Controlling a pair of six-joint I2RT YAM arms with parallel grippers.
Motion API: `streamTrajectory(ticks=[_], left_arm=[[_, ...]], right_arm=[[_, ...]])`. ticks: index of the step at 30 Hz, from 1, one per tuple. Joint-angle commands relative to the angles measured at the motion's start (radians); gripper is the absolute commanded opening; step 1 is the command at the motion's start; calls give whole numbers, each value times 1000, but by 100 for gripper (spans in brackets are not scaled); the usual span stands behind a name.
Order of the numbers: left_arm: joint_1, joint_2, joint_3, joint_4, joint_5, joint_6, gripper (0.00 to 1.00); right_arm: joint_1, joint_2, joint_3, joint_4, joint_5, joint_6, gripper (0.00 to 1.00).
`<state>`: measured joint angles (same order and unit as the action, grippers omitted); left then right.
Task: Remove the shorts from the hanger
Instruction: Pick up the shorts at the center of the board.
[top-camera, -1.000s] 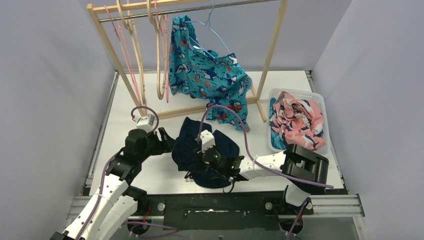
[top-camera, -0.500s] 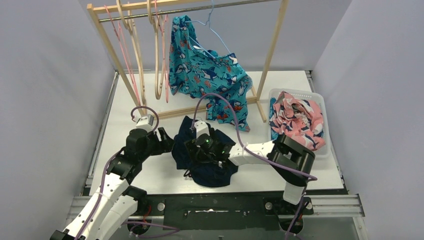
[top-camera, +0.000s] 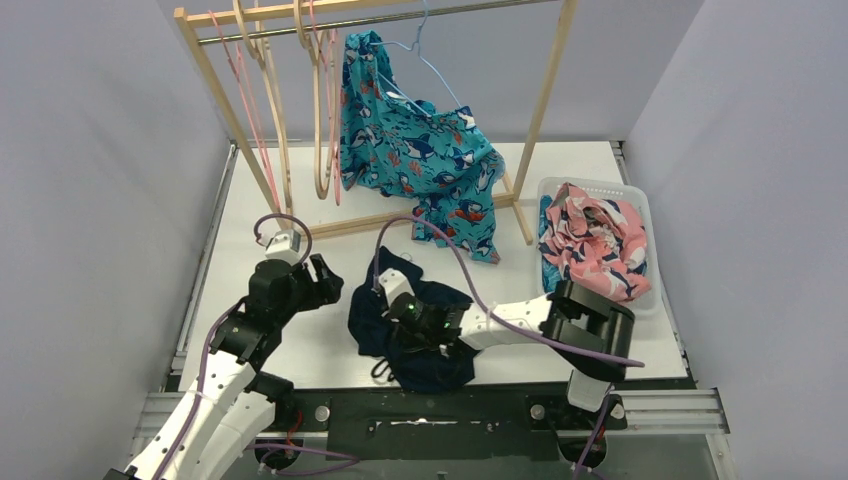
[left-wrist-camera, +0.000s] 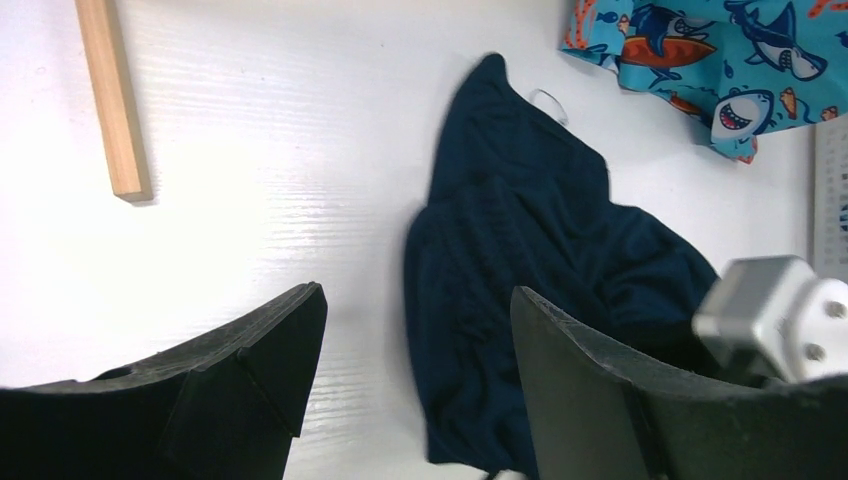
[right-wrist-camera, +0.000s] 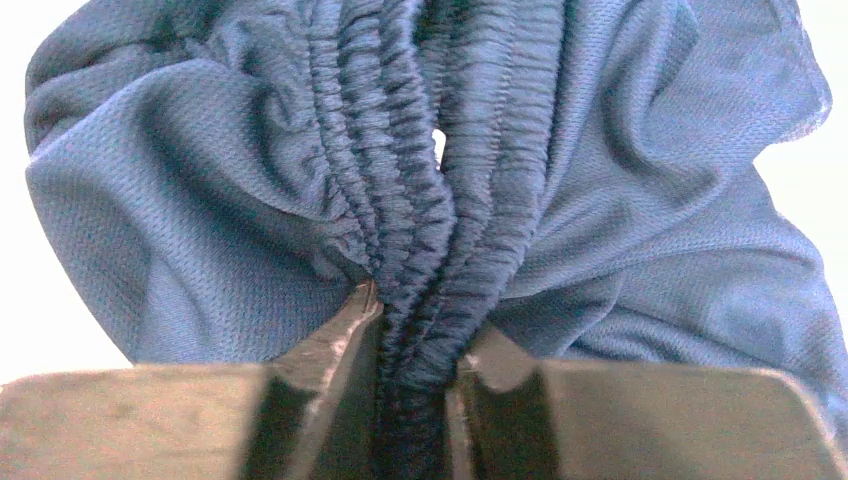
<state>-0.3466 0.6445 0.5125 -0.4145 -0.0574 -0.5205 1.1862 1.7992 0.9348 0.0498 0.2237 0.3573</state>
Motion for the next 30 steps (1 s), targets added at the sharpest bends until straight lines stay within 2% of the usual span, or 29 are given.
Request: streamTrajectory(ticks=[1,5,11,17,20,24,30], left_arm=[[5,-9,53,1,-41,-15,67],[7,-32,80,-54,-110,-36,67],[8,-110,53,-36,-158,-47,67],[6,-79,61,-52,-147,-49,67],[1,-59,76,-76,-142,-61,67],[-9,-50,73,-79,-159,-66,67],[-9,-37,59,-41,-121,-46,67]], right_arm=[[-34,-132,-166,-186,-81,-51,1],[-7,-292,-230,-126,-98,-82,0],[17,-518,-211,-99,122,-74,0],[18,-722,-169,-82,301,-128,0],[18,-815,-104,-141,275,-166,0],[20,-904,-13,-251,315,-189,0],[18,-1024,126,-551,442,-143,0]])
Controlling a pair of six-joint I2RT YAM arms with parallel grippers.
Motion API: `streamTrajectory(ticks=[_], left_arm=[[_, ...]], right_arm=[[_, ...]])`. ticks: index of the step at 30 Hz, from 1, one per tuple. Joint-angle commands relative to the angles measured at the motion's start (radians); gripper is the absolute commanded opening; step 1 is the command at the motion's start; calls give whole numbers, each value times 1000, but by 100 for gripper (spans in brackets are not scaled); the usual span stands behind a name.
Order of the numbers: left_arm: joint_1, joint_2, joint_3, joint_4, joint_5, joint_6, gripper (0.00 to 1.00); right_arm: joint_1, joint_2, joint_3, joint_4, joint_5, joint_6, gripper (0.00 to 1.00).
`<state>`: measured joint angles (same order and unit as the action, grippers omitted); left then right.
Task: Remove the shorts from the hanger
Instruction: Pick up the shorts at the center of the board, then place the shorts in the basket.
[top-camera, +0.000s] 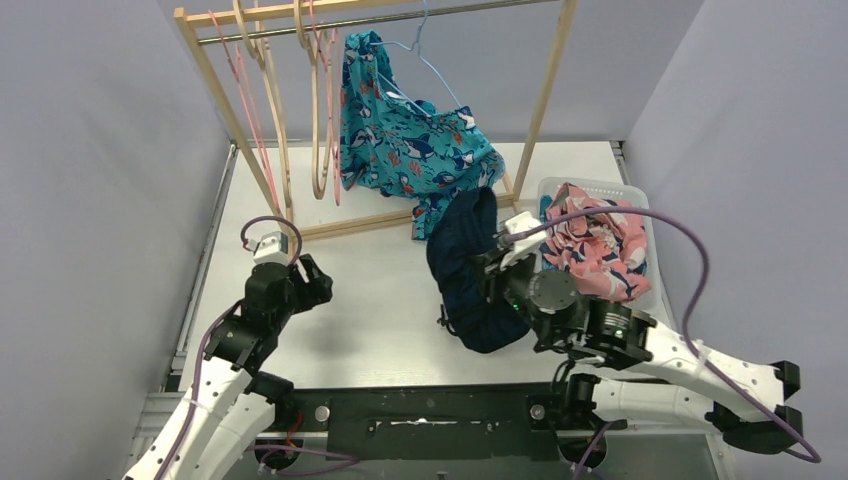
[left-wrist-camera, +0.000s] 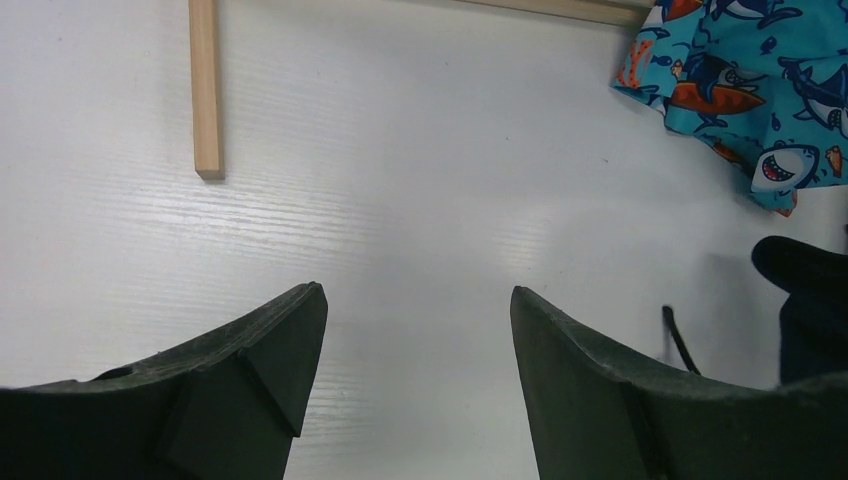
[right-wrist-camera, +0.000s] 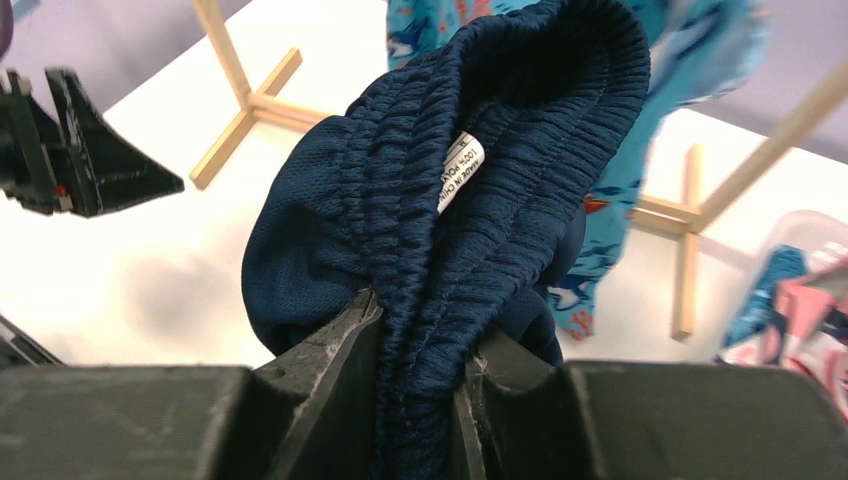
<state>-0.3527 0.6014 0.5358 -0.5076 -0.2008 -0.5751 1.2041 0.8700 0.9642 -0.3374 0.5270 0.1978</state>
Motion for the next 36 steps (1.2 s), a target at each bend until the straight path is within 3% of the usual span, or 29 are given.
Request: streamTrajectory(ticks=[1,4,5,11,15,25,28,33,36], left_arm=[[-3,10,34,58,30,12,67],[0,26,30,80,65,30,67],[0,34,24,91,86,38,67],[3,100,32,103,148,53,67],[4,114,34,103,163,58,67],[11,94,24,119,173,61,67],[12,96,25,121,178,61,67],[7,93,33,101,174,63,67],[-3,82,28,103,164,61,67]], right_arm=[[-1,-130,99,-180,132,21,0],[-1,-245,119,-125,-100,-37,0],[-1,-266,138,-115,-109,-37,0],[2,-158,355,-327,221,-72,0],[1,-75,468,-383,432,-167,0],[-19,43,565,-341,564,-299,0],[-143,119,636,-402,380,-266,0],[-663,260,653,-432,-84,-238,0],[-847,259,676,-342,-261,-186,0]])
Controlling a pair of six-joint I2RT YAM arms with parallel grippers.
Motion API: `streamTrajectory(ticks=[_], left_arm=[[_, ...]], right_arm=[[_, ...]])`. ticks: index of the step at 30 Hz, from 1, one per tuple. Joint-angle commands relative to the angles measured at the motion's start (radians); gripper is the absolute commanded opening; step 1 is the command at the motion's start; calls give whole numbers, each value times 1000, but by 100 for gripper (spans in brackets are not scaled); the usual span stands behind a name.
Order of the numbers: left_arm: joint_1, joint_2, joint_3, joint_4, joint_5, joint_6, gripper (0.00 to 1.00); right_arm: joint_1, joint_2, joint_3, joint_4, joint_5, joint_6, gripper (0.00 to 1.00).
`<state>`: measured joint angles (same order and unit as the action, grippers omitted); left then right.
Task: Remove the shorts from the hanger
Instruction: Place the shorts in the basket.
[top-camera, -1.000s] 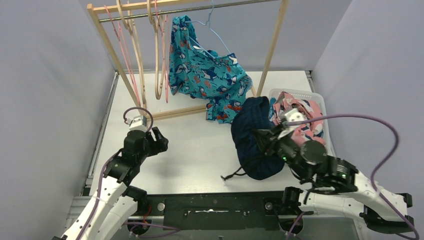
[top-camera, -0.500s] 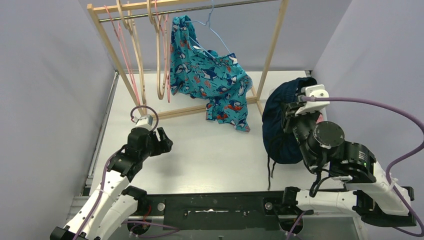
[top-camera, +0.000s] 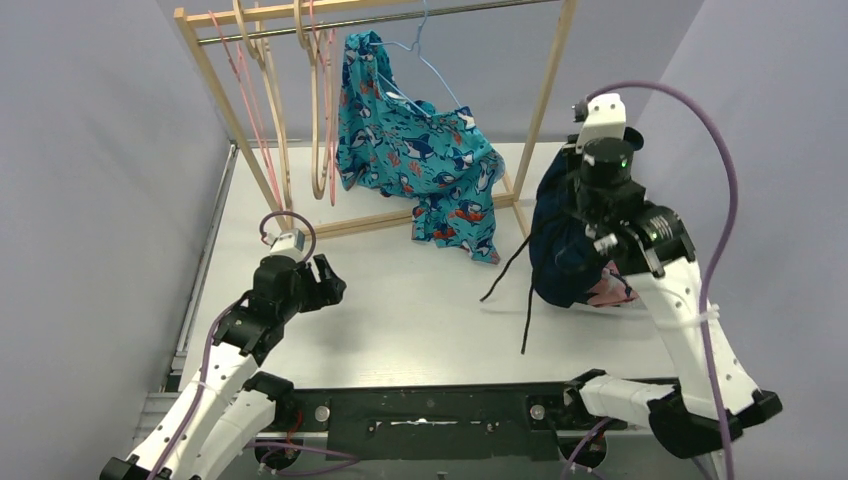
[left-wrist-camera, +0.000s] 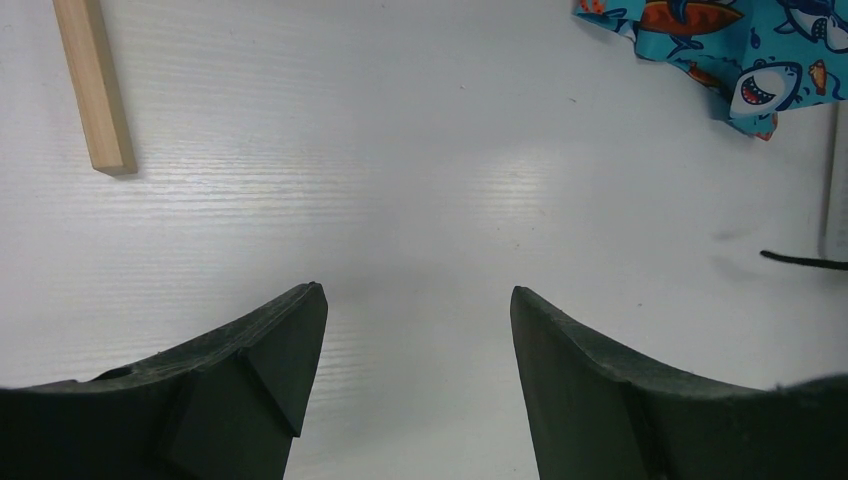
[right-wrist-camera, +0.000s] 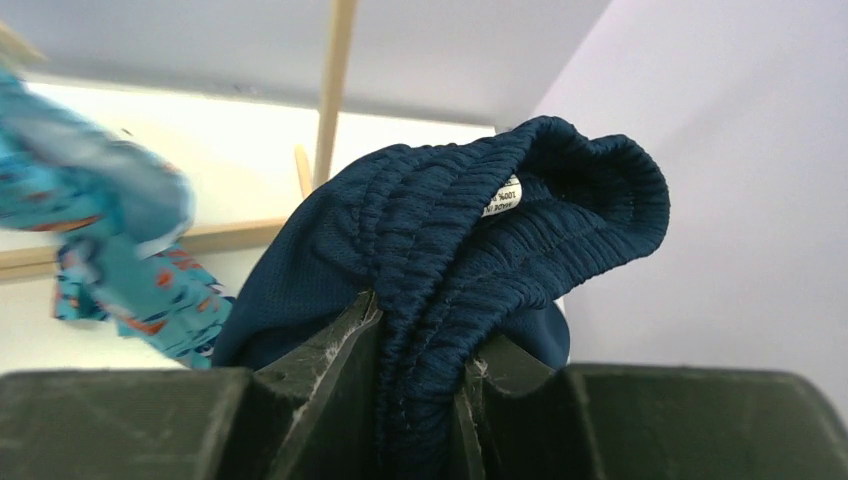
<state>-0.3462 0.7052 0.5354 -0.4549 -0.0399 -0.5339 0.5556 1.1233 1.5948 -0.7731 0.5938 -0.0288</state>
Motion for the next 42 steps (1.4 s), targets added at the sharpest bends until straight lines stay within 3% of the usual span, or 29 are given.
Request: streamTrajectory(ticks=[1,5,9,12,16,20,24,27,29,33,35,39,42], left_arm=[[-10,-24,25,54,2,20,67],[-10,-8,27,54,5,18,68],[-10,17,35,49,17,20,69],[-10,25,37,47,20,20,70],[-10,28,34,49,20,20,70],[-8,32,32,54,26,20,70],[-7,41,32,59,34,21,70],[-5,46,32,58,38,22,70],[-5,46,35,58,39,23,70],[-4,40,34,55,37,23,70],[-4,35,33,55,33,22,70],[-3,27,30,59,33,22,70],[-2,32,32,57,34,23,71]], right_arm=[[-251,8,76,120,-373,53,0],[-456,150,344,71,-604,86,0],[-524,249,599,12,-588,74,0],[-550,260,620,38,-549,50,0],[-557,206,453,97,-534,55,0],[-580,114,97,178,-423,73,0],[-623,90,-280,265,-571,146,0],[-640,122,-467,347,-738,192,0],[-650,180,-502,337,-795,209,3],[-696,286,-520,302,-753,235,10],[-708,326,-551,310,-728,221,19],[-708,434,-605,289,-573,257,32],[-693,428,-613,273,-483,280,40]])
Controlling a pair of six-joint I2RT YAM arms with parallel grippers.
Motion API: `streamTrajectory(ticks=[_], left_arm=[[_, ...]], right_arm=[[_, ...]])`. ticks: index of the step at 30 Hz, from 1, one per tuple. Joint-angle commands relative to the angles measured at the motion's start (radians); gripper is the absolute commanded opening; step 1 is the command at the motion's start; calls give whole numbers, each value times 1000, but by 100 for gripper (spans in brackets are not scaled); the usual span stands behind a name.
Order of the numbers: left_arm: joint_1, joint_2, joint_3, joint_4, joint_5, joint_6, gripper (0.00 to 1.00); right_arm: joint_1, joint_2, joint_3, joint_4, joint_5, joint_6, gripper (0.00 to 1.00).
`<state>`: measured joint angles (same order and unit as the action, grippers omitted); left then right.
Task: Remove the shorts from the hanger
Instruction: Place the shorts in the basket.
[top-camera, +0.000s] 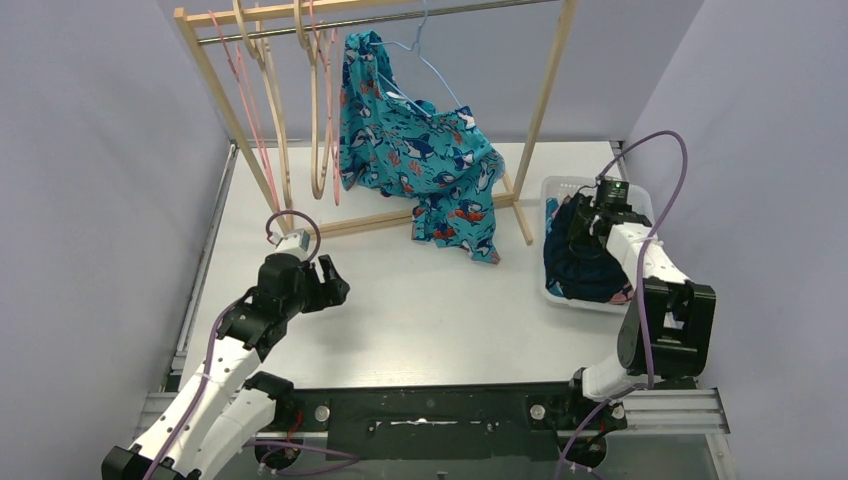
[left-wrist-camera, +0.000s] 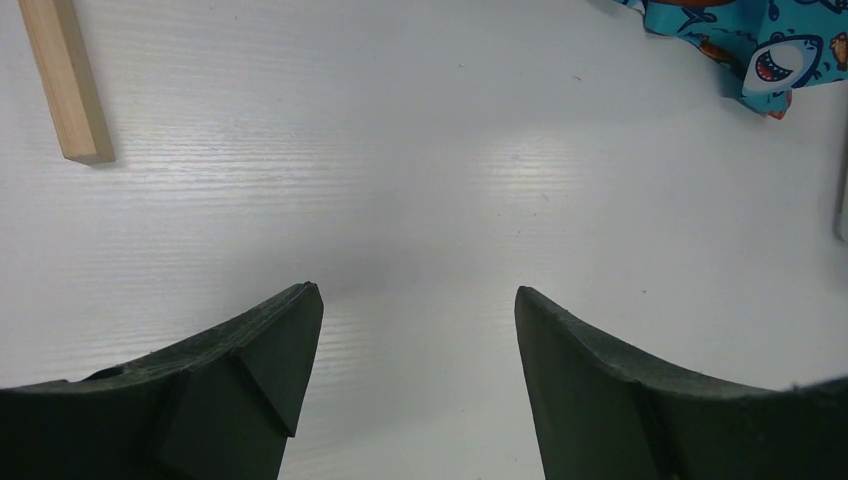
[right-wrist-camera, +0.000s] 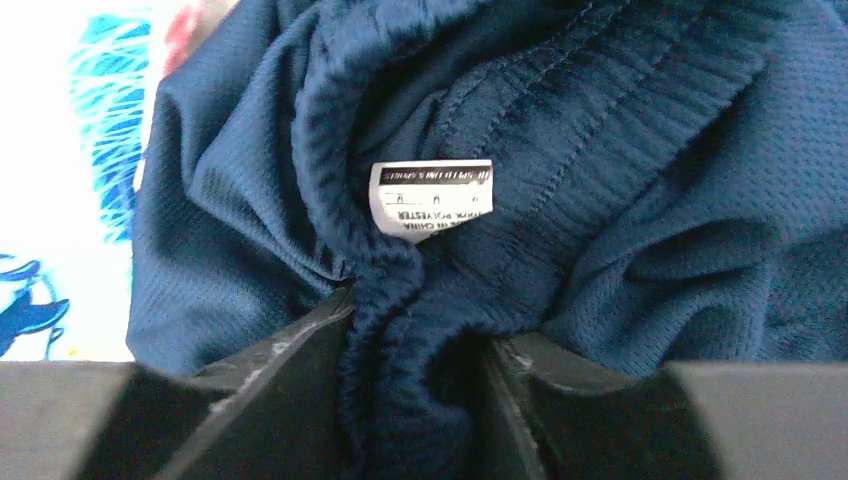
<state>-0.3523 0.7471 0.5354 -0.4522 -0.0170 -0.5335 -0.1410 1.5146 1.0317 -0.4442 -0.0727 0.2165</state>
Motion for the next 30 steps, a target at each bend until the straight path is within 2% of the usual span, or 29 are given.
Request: streamTrajectory(ticks=[1,3,5,8,12,16,17,19,23,25,30], left_arm=[[4,-8,35,50,9,23,70],[5,-8,40,45,-1,24,70],[6,-14,38,45,-4,23,70],[7,-23,34,49,-5,23,70],[8,-26,31,52,-5,23,70],[7,-16,33,49,-6,23,70],[7,-14,35,48,-5,23,70],[8,-10,38,43,-9,23,71],[9,-18,37,40,-22,21,70],[9,-23,35,41,-20,21,70],[10,-33,25,56,-10,21,70]], right_arm=[[4,12,-48,-53,194,32,46],[6,-50,-17,-64,199,23,58],[6,-117,39,-80,177,8,75],[7,-212,128,-87,133,-18,80],[3,-305,140,-46,162,4,83],[-2,-280,-16,59,169,70,75],[-4,-243,-46,54,169,98,71],[-5,-166,-89,11,194,171,57],[14,-127,-274,87,78,247,55],[61,-135,-335,93,81,279,54],[191,-198,-394,109,39,313,52]])
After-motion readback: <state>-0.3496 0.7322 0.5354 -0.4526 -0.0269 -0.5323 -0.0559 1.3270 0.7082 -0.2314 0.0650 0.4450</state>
